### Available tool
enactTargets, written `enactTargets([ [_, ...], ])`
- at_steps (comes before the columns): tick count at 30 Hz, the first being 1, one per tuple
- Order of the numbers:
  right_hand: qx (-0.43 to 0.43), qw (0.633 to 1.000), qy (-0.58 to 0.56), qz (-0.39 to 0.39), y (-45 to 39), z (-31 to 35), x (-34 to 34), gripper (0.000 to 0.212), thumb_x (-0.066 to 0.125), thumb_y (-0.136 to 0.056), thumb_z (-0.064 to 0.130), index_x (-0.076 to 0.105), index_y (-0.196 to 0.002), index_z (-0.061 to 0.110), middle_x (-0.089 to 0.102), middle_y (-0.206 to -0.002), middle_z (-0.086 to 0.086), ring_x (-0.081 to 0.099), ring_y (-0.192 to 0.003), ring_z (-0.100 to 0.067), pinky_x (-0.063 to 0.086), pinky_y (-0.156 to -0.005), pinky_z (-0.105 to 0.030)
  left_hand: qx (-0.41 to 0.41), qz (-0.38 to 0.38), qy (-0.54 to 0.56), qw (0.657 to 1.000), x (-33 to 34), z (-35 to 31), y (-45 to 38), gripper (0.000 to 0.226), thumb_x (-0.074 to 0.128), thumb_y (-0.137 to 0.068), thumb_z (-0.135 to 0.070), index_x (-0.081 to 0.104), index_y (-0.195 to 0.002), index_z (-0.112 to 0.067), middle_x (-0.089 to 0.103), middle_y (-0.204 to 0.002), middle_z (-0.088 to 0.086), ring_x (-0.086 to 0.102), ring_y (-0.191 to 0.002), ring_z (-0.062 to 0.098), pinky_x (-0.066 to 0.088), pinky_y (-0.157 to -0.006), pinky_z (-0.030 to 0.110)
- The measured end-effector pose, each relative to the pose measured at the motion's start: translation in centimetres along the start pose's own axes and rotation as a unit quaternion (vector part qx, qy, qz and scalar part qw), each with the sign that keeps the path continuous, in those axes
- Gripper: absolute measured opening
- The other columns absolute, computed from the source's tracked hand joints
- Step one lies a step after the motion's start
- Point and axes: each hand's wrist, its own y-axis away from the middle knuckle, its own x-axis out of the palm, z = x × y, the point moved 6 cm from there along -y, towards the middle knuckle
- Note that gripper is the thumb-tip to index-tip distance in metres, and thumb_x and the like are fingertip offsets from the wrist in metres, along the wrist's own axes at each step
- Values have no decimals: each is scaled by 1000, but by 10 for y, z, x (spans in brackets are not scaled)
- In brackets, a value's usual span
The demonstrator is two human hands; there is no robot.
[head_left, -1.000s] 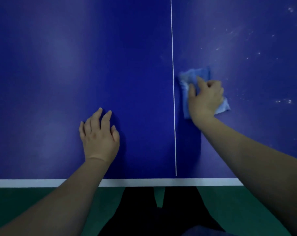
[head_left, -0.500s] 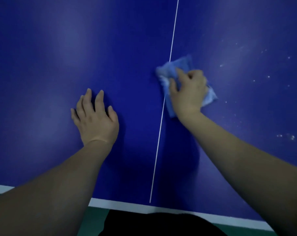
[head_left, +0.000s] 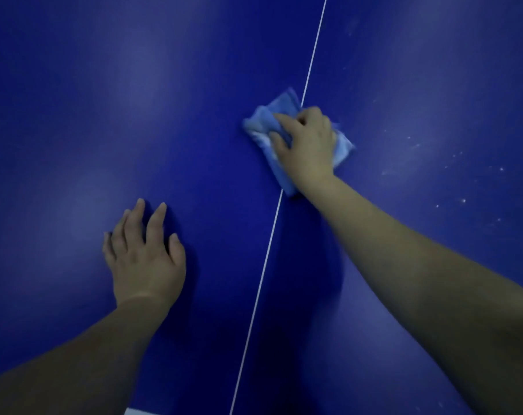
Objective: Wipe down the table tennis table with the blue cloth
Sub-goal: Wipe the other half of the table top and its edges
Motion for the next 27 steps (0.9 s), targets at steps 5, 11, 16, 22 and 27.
enactTargets([
  [5,64,996,63,-4,-97,-60,-17,40,47,-90,48,61,-123,29,49,-125,-10,49,-113,-31,40,-93,-39,-5,2,-5,1000,-1,1,0,56,30,-91,-39,35,-145,-24,22,-156,4,16,-142,27,11,-119,55],
  [11,222,970,28,-92,-5,-51,-15,35,51,-90,44,61,-121,32,50,-120,-7,47,-108,-30,34,-87,-39,-8,17,-7,1000,-4,0,0,57,29,-92,-38,35,-146,-22,21,-157,4,15,-145,26,9,-119,54],
  [16,-70,996,51,28,-30,-17,-8,37,51,-91,44,63,-121,28,53,-117,-10,49,-105,-31,39,-85,-38,-8,12,1,1000,-6,-1,0,56,30,-92,-37,36,-145,-22,22,-156,4,17,-144,27,10,-119,55],
  [22,304,941,40,-145,24,-118,-51,38,48,-89,45,63,-120,30,51,-117,-8,50,-106,-30,37,-89,-39,-2,6,8,1000,-5,-1,1,52,34,-94,-35,35,-145,-24,23,-156,5,17,-142,28,8,-119,53],
  [27,74,995,10,-64,78,-25,-20,28,60,-85,36,70,-109,25,57,-98,-9,52,-87,-30,40,-73,-39,-5,4,8,1000,-2,1,1,49,45,-97,-27,35,-145,-24,21,-156,4,17,-143,28,10,-119,55],
])
